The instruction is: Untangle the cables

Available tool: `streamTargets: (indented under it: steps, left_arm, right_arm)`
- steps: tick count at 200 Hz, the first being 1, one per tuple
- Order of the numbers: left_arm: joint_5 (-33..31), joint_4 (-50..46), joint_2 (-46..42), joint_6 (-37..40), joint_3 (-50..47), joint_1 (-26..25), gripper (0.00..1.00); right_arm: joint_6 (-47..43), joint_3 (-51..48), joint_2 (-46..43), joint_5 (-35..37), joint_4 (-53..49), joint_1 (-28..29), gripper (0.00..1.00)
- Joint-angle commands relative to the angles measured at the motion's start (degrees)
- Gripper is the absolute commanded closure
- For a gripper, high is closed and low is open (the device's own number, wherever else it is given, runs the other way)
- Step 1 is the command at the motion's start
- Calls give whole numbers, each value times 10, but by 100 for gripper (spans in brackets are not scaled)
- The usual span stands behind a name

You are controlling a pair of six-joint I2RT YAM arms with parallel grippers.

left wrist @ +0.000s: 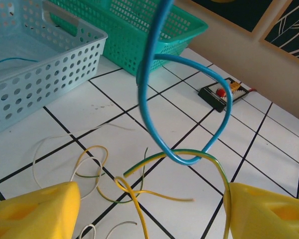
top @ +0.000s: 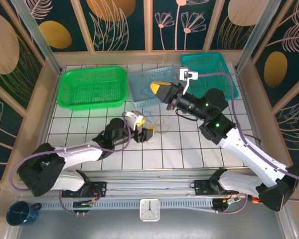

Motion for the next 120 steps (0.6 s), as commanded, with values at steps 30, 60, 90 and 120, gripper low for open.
streamTargets:
  steps: [30,60,90,120]
  left_arm:
    - [7,45,43,5,11,-1,22]
    - [0,53,62,5,19,0,25]
    - [-25,60,69,2,21,-1,45]
    - [-50,74,61,-3,9,0,69]
  right_arm:
    - [14,10,-3,-11,44,11,100]
    - [15,14,-4,-10,45,17,100]
    - [15,15,-6,-8,43,19,100]
    - [1,15,-12,10,29,18,100]
